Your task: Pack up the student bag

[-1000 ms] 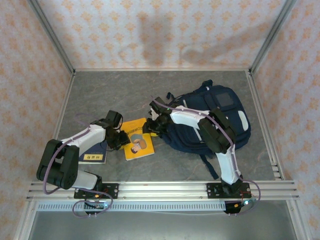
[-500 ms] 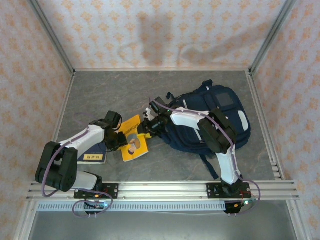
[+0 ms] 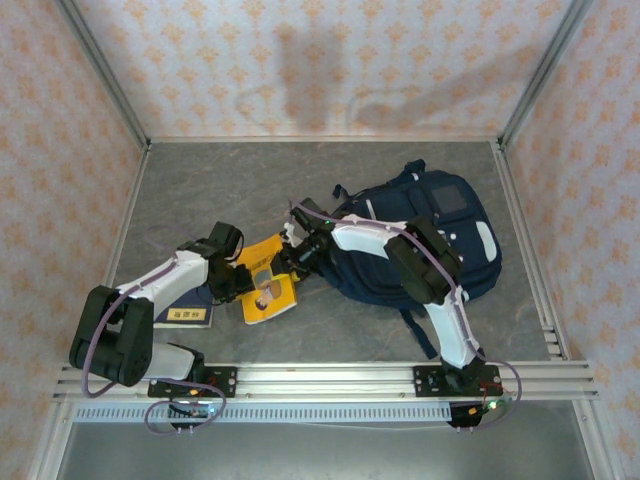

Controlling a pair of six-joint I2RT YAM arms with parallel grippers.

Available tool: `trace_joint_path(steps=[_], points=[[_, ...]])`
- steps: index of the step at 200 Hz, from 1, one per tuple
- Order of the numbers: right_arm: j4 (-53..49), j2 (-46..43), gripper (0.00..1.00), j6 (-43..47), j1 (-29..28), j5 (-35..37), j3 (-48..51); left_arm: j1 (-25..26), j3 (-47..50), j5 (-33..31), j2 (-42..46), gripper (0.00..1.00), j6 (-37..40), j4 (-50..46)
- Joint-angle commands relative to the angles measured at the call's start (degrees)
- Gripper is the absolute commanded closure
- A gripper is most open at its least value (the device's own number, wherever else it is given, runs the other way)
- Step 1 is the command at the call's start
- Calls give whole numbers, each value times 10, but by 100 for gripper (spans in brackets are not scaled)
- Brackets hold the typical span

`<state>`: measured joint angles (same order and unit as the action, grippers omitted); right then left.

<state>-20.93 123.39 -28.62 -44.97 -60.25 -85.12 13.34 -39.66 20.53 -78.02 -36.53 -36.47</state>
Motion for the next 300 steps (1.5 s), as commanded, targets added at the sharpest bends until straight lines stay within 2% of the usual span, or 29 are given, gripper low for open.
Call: trace_joint_path(steps=[1,20,38,59,82,96,154,194,217,240,256,279,300], points=[[46,0,79,-23,-12,-14,-16,2,-10,11,18,75,3,-17],[67,-38,92,-45,8,28,7,2,-29,13,32,73,-2,-38],[104,-95,100,-85,34,74,44,3,-48,7,65,63,-12,-62],[105,-161,100,-112,53,150,61,2,-66,14,114,48,-35,-70],[88,-205,100,-137,60,225,49,3,-77,41,143,34,-93,-44],[106,-226,100,-171,67,257,44,4,-88,63,148,29,-131,-19],[248,-304,100,-320,72,398,57,10,-225,87,133,23,-251,62],[260,-333,100,-387,72,465,67,27,-276,107,101,23,-315,165],[309,-345,100,-422,72,471,84,38,-277,95,86,21,-340,215],[328,-356,100,-432,72,476,86,40,-256,88,70,9,-389,284],[344,-369,100,-439,72,484,94,41,-258,86,53,5,-405,320],[361,-382,100,-452,71,486,109,42,-282,74,28,5,-409,344],[388,-397,100,-466,67,500,133,44,-298,74,-3,11,-431,393]])
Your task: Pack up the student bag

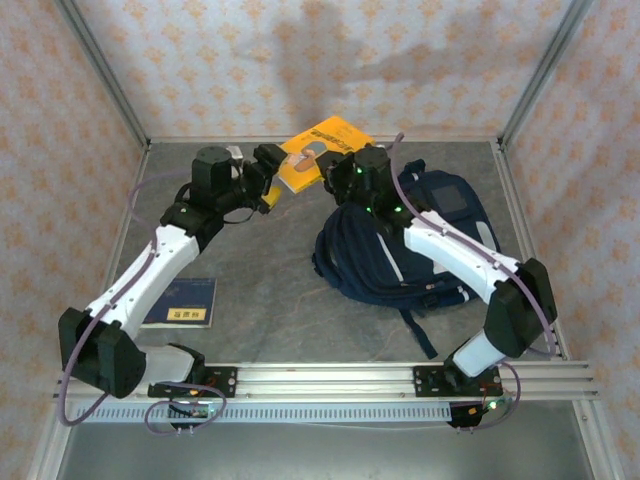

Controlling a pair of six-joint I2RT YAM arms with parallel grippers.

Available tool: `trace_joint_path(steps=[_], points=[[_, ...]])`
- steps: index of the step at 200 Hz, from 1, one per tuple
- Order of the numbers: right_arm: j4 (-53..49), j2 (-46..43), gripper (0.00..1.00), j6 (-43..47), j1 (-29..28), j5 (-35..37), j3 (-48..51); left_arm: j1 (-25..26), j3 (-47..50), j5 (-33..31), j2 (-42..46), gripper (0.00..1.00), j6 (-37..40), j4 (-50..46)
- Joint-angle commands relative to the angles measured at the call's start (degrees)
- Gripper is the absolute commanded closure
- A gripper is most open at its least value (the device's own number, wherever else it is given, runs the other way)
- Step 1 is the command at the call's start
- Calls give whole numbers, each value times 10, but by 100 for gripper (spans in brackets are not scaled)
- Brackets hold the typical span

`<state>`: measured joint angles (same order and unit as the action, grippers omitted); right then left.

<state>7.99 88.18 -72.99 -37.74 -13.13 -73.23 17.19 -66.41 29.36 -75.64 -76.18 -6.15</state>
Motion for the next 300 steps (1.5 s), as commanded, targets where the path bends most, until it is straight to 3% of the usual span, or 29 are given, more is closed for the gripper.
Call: trace_joint_path(steps=[1,25,37,55,111,126,151,168,204,239,260,300], points=[[101,-46,100,-23,-6,29,16,5,-30,-14,-28,12,-36,93],[123,-55,100,-34,-9,37,34,11,-33,-24,-53,24,-60,155],[122,-61,100,-33,-13,44,41,15,-37,-26,-60,37,-65,177],[123,-69,100,-35,-18,59,54,23,-48,-27,-68,50,-61,196],[116,-79,100,-23,-22,63,75,38,-50,-34,-61,100,-11,174],[109,-83,98,-3,-22,53,78,39,-44,-41,-51,100,-1,164],[9,-115,65,76,-17,61,72,38,-54,-52,-34,100,36,105],[-62,-154,52,129,-3,70,88,38,-57,-60,-14,100,68,56],[-273,-238,43,302,32,66,97,38,-47,-84,31,100,138,-66],[-538,-207,39,498,34,108,40,38,-56,-84,63,100,207,-193],[-582,-177,36,538,28,114,62,39,-80,-75,74,100,243,-300],[-568,-133,26,610,13,143,86,40,-120,-80,89,100,293,-436]])
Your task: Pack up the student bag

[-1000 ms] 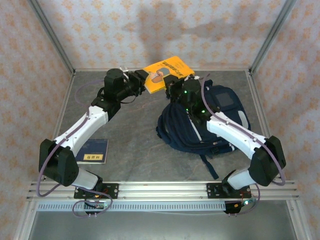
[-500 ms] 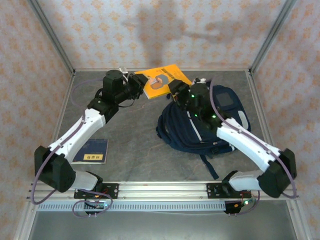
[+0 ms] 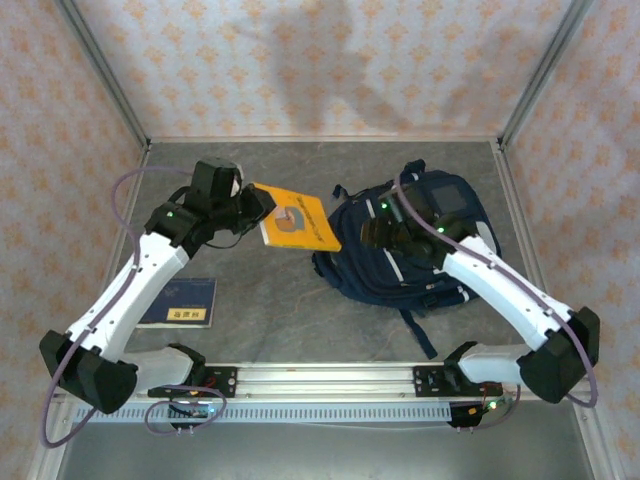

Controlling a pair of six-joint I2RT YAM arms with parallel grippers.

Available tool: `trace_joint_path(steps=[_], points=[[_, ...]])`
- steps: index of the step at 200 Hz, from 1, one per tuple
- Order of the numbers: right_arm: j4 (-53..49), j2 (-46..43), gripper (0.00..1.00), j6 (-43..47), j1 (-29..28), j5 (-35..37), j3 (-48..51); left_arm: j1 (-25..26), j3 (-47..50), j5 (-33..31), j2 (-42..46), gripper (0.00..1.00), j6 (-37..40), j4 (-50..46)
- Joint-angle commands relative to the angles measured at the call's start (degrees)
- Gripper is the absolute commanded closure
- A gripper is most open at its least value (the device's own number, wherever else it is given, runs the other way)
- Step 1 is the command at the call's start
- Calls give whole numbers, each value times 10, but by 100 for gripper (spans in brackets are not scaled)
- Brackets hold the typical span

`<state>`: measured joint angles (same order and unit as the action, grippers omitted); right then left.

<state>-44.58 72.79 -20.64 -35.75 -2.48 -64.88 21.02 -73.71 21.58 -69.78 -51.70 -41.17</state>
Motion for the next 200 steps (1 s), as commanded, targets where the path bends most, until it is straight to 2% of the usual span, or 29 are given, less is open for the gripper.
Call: trace_joint_path(steps=[1,32,75,90,117,129,150,172,200], points=[[-42,23,26,89,-7,37,2,2,-47,-2,32,100,48,-87],[-35,71,26,123,-11,43,-2,3,-14,20,60,100,22,-90],[9,136,26,118,-12,41,-5,10,20,24,85,100,-6,-90],[18,151,28,113,-13,62,-9,10,31,30,94,100,-12,-77],[12,149,54,109,-19,93,-23,11,33,36,92,100,-13,-86],[28,136,68,123,-25,93,-18,11,27,30,89,100,-2,-89],[49,113,100,147,-24,92,-8,10,2,14,74,100,22,-102],[55,95,100,167,-22,84,-13,10,-22,7,45,100,48,-115],[51,35,100,157,0,25,-28,10,-8,3,32,100,50,-86]])
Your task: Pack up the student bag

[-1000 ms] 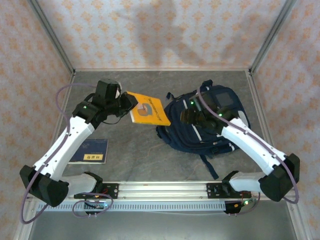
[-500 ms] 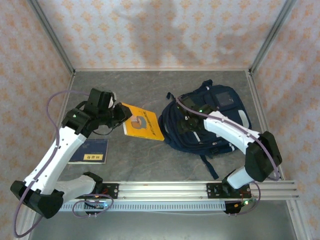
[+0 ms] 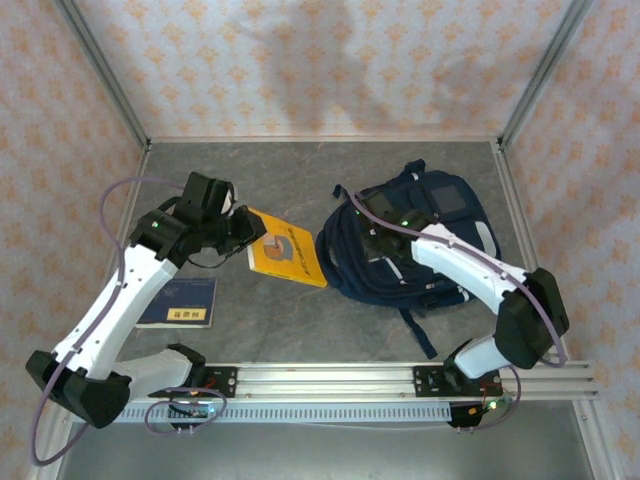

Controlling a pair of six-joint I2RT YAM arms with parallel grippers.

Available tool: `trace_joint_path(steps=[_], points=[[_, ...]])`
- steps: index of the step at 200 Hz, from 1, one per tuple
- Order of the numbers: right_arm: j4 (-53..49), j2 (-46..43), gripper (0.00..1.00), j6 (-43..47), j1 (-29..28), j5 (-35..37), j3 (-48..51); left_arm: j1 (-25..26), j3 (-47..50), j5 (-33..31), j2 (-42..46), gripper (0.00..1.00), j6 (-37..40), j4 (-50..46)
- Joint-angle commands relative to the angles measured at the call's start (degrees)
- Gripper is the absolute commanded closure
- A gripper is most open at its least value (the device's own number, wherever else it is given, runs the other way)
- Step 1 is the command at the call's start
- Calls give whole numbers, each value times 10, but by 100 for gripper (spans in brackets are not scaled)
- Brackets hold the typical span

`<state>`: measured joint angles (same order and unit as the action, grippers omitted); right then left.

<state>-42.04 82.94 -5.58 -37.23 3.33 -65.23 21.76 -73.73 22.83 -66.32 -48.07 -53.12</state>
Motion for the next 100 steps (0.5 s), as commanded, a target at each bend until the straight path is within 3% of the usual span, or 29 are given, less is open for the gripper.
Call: trace_joint_path(steps=[1,39,100], points=[[26,-69,100,5,16,-36,-24,3,-6,-10,-3,100,14,36],[40,-169,100,-6,55,-154,0,4,34,17,-22,100,-5,126],[61,-243,100,-23,86,-222,42,37,113,106,-58,100,-65,387]])
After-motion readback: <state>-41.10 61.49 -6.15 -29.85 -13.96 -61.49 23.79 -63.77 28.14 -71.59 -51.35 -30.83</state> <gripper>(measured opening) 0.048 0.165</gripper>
